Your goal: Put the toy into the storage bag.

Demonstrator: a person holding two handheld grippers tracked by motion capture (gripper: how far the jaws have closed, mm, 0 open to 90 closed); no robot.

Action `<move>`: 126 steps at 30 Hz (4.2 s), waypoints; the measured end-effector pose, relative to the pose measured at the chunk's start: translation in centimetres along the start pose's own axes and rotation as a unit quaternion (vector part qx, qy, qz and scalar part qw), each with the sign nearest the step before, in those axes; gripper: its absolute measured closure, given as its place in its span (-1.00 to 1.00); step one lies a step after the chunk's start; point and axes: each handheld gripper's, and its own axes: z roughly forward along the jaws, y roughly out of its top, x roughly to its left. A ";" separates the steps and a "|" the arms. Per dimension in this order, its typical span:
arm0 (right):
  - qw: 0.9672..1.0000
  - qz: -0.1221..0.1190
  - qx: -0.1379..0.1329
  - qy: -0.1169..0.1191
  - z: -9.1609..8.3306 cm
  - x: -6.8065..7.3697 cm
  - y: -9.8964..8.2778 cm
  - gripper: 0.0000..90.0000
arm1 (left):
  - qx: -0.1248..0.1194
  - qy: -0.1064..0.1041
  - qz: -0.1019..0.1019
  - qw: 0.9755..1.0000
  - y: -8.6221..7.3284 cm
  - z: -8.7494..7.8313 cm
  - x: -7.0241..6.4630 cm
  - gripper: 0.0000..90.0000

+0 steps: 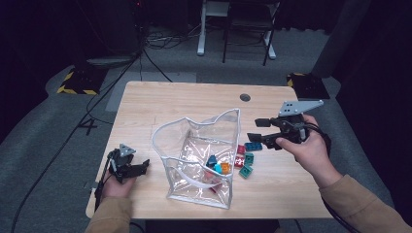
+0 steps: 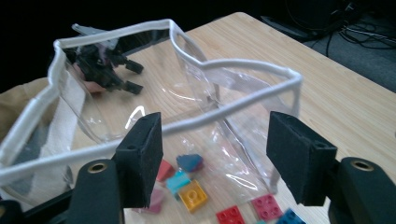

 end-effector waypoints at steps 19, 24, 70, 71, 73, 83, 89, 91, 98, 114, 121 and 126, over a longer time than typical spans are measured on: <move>0.999 0.013 0.022 -0.029 2.7 -2.0 -7.9 -0.21 | 0.001 -0.001 -0.001 1.000 0.0 0.0 0.0 -0.50; 0.999 0.022 0.024 -0.022 4.4 -1.8 -9.9 -0.21 | 0.001 -0.001 -0.001 1.000 0.0 0.0 0.0 -0.50; 0.994 -0.008 0.095 -0.049 9.9 -0.1 -16.8 0.10 | 0.000 0.000 0.000 1.000 0.0 0.0 0.0 -0.50; 0.994 -0.006 0.095 -0.047 9.9 0.0 -16.7 0.10 | 0.000 0.000 0.000 1.000 0.0 0.0 0.0 -0.50; 0.994 -0.005 0.095 -0.044 9.7 0.1 -16.6 0.10 | 0.000 0.000 0.000 1.000 0.0 0.0 0.0 -0.51; 0.996 -0.006 0.085 -0.029 8.0 0.8 -14.9 0.10 | 0.001 -0.001 -0.001 1.000 0.0 0.0 0.0 -0.51; 0.997 -0.005 0.077 -0.021 6.5 1.1 -13.3 0.10 | 0.000 0.000 -0.002 1.000 0.0 0.0 0.0 -0.50; 0.997 -0.007 0.075 -0.018 5.9 1.2 -12.8 0.10 | 0.000 -0.001 -0.002 1.000 0.0 0.0 0.0 -0.51; 0.998 -0.016 0.061 -0.015 4.0 1.5 -10.5 0.10 | 0.000 0.000 -0.002 1.000 0.0 0.0 0.0 -0.51; 1.000 -0.020 0.021 -0.007 0.6 1.4 -5.3 0.10 | 0.000 -0.001 -0.002 1.000 0.0 0.0 0.0 -0.51; 1.000 -0.026 0.009 -0.002 -0.3 1.4 -2.8 0.10 | 0.000 0.000 -0.001 1.000 0.0 0.0 0.0 -0.50; 1.000 -0.030 0.003 0.000 -0.7 1.5 -1.2 0.10 | 0.000 0.000 -0.002 1.000 0.0 0.0 0.0 -0.51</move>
